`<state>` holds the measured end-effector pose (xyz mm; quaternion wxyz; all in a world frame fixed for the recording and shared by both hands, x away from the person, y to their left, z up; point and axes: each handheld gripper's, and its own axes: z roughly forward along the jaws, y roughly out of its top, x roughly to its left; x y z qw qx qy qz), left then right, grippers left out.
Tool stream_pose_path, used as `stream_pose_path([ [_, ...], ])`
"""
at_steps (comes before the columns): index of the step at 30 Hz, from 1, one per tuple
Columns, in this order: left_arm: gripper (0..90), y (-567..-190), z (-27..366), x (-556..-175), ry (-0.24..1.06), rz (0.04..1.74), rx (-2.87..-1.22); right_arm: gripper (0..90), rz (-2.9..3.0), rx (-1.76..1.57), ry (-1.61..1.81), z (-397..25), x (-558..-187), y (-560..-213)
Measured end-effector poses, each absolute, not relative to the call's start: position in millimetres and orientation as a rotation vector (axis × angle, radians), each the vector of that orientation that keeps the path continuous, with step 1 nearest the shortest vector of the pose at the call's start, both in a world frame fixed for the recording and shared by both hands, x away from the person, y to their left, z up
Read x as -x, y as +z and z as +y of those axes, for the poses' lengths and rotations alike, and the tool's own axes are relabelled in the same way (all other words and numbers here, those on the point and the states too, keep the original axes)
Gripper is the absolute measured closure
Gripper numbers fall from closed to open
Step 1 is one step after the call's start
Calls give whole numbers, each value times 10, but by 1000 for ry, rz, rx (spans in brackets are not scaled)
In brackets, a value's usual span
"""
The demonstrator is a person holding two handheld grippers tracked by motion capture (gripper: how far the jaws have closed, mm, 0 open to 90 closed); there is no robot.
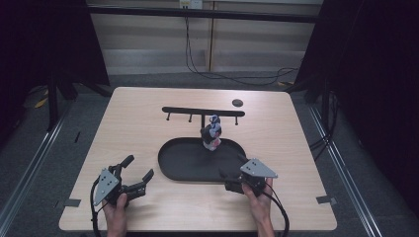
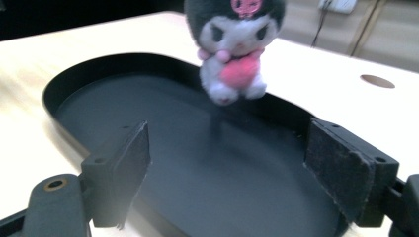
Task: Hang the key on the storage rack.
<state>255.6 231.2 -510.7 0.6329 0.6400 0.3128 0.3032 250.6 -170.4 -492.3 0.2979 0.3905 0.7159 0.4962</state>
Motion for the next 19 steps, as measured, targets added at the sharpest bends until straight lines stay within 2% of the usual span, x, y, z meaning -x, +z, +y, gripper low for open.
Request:
stream_pose_path([
  [13, 153, -5108, 2312, -2555, 694, 715, -1463, 142, 1521, -964, 1567, -1849, -2294, -5123],
  [19, 153, -5108, 2313, -2555, 694, 715, -1463, 141, 1531, -958, 1533, -1826, -2291, -5119],
])
